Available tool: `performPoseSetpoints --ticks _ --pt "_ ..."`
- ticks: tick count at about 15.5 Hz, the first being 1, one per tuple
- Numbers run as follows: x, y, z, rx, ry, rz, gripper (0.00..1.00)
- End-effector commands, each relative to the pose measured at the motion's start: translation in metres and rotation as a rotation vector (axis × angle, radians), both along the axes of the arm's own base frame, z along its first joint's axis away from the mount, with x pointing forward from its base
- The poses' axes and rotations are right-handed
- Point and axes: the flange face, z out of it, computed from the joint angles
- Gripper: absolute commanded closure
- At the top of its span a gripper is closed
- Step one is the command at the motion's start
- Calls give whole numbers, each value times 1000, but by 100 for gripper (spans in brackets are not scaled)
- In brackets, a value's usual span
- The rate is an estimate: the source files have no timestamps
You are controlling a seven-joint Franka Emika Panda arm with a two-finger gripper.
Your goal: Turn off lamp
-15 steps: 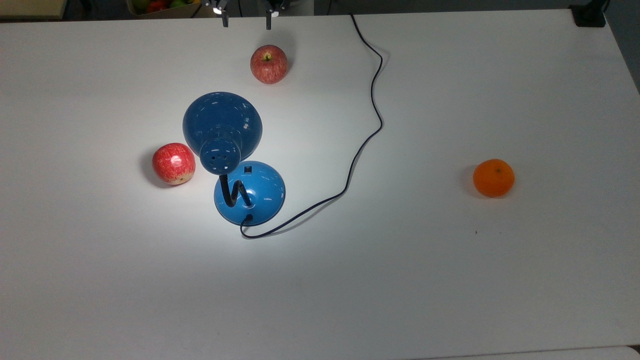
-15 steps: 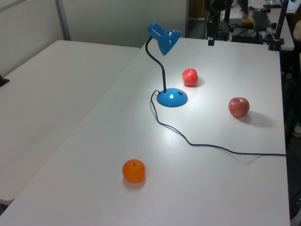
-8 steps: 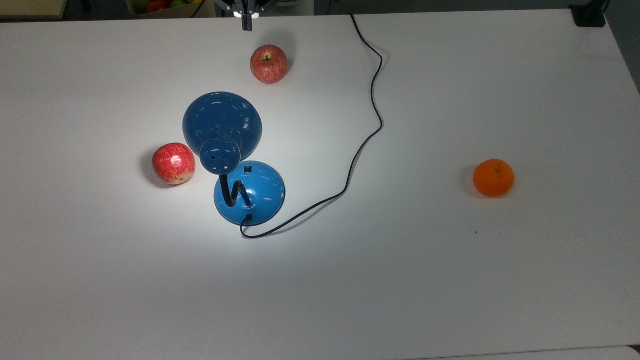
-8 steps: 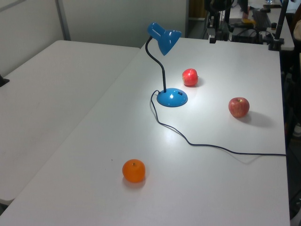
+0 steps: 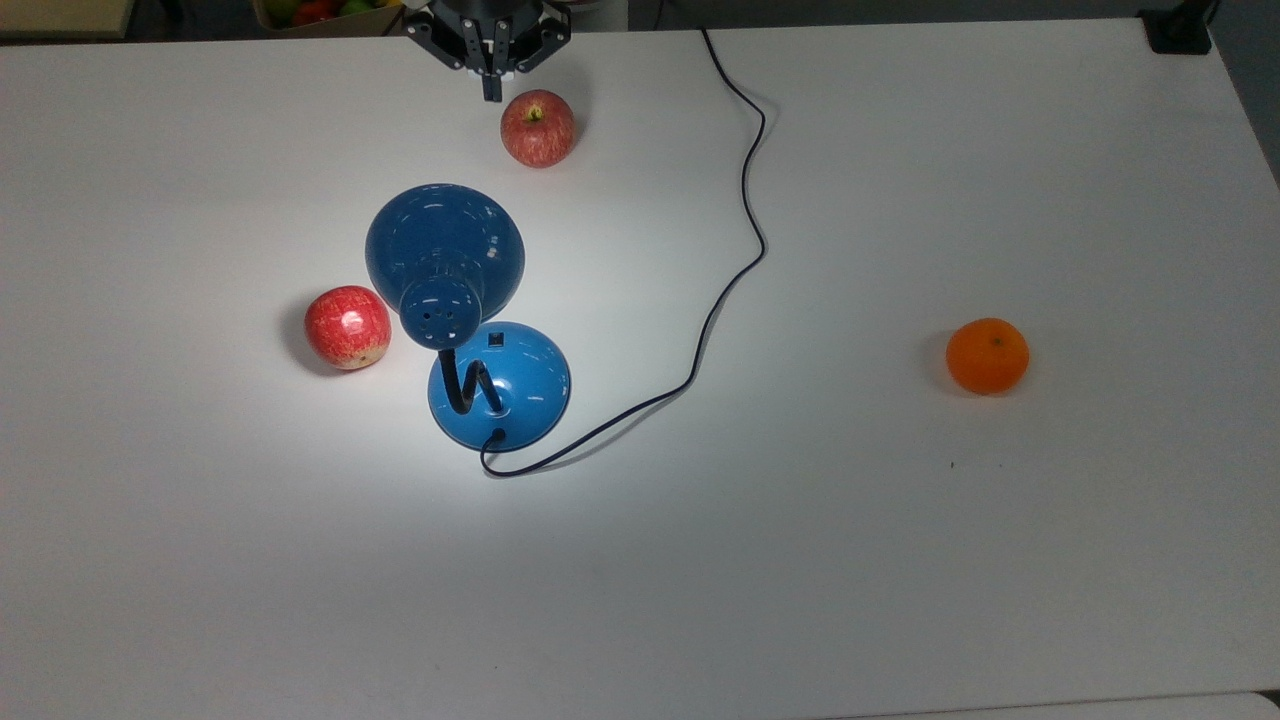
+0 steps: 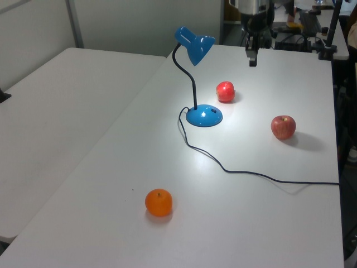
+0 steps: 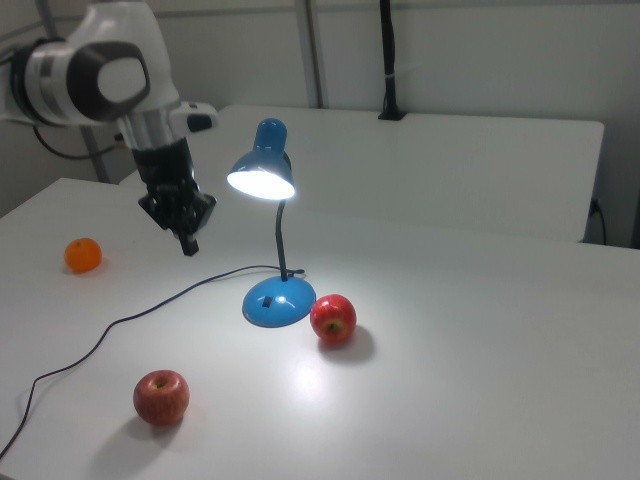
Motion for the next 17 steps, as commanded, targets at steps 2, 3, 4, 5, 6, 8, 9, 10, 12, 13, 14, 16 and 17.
performPoseSetpoints --ticks 2,3,4,5,6,8,9,10,12,13,14,16,17 --pt "-5 -6 -61 12 -38 22 100" --pt "-6 -8 -74 14 -49 20 100" --pt "-7 -8 -86 16 -69 23 100" --pt "-7 -7 -99 19 -88 28 100" --pt "-5 -7 -110 22 -111 26 100" --pt "3 -11 -134 25 -156 22 100" --pt "9 -18 -145 24 -173 12 100" --pt "13 -21 -155 24 -186 9 100" --pt "23 -20 -173 26 -224 16 100" --pt "26 -19 -179 28 -244 19 100" --pt "29 -19 -183 29 -258 22 100" --pt "34 -19 -191 29 -279 24 100" --pt "36 -18 -190 32 -306 28 100"
